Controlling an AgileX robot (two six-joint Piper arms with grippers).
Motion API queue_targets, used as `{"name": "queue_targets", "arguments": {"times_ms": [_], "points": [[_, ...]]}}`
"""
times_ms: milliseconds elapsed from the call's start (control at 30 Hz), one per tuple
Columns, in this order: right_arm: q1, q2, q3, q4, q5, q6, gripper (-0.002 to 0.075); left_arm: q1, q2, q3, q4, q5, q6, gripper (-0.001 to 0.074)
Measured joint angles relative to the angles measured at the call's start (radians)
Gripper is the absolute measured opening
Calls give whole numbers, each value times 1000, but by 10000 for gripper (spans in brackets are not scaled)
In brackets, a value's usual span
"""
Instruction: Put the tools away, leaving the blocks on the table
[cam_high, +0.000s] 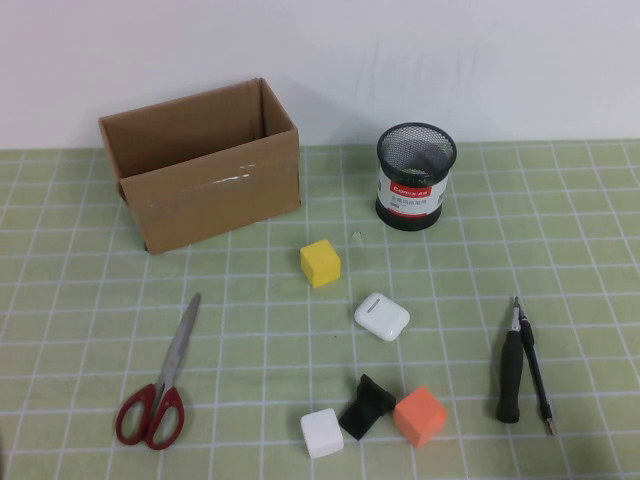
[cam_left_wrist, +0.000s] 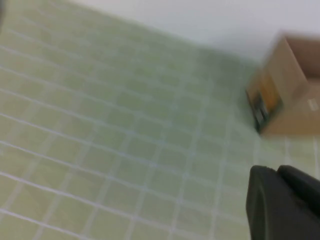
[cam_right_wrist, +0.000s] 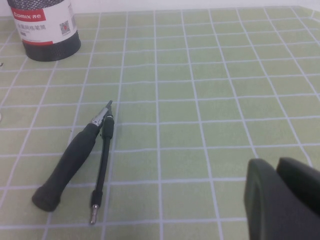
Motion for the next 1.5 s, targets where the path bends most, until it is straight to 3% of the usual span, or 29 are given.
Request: {"name": "queue_targets", "arguments": {"times_ms": [467,667,967,1133,1300,1500], "points": [[0,0,0,0,0,0,-7,0,414,-37,-608,8,615,-4],[0,0,0,0,0,0,-7,0,599,-119,-669,60,740,59],[0,0,0,0,0,0,-7,0,847,-267,-675,85,766,274],[0,0,0,0,0,0,-7,-80,953,-288,-632,71,755,295],[0,0,0,0,0,0,-7,-195,1036,-288,-507,-30,632,296],[0,0,0,0,0,0,-7,-230,1143,-292,-488,-64,583,297]]}}
